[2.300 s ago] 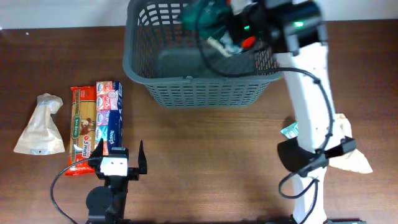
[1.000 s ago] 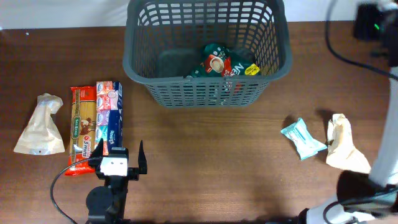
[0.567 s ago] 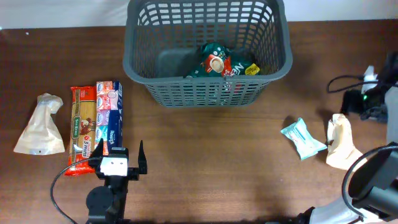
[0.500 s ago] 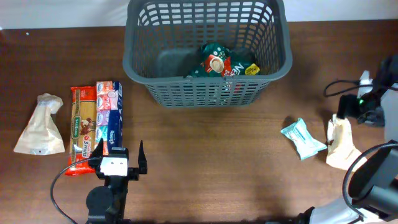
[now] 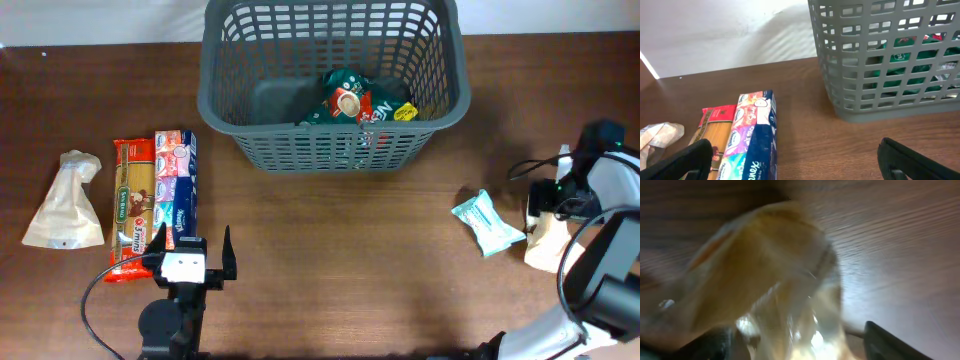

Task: Pack container
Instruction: 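Grasp the beige pouch on the right with the right gripper, then carry the beige pouch into the basket and release it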

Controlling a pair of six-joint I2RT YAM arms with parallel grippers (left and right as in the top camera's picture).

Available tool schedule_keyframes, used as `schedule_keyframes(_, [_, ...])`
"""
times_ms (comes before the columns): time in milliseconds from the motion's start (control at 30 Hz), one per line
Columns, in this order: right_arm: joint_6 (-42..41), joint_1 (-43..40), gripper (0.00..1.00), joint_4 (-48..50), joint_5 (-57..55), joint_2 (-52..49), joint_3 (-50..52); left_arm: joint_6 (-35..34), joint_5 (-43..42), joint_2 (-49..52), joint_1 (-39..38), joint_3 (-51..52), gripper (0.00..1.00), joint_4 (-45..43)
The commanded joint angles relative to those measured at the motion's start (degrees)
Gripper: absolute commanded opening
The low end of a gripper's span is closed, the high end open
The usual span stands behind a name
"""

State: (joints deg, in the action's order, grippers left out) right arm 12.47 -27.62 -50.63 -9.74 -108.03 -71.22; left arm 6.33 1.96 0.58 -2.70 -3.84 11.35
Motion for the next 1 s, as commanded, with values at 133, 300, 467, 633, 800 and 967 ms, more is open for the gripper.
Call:
schedule_keyframes(133, [-3.32, -0.20, 0.23, 0.57, 0.52, -6.82, 0.68, -0.48, 0.39, -0.28, 0.24, 0.37, 0.99, 0.00])
schedule_keyframes(300, [-7.02, -0.15, 0.04, -0.42, 3.52, -5.95, -3.85, -0.48, 0.39, -0.28, 0.26, 0.37, 0.99, 0.00])
schedule_keyframes(467, [-7.04, -0.13, 0.04, -11.17, 13.16, -4.04, -24.46, -0.48, 0.39, -0.28, 0.24, 0.37, 0.99, 0.00])
schedule_keyframes(633, [-6.97, 2.56, 0.04, -22.99, 28.74, -3.65, -56.83, -0.48, 0.39, -0.28, 0.24, 0.37, 0.99, 0.00])
schedule_keyframes(800, [-4.24, 11.93, 0.04, -27.21, 30.21, -3.65, -83.34, -0.48, 0.39, -0.28, 0.24, 0.37, 0.99, 0.00])
schedule_keyframes(967, [3.45, 25.66, 0.04, -27.34, 30.10, -3.65, -93.09, -0.48, 0.39, -0.28, 0.24, 0.37, 0.99, 0.00])
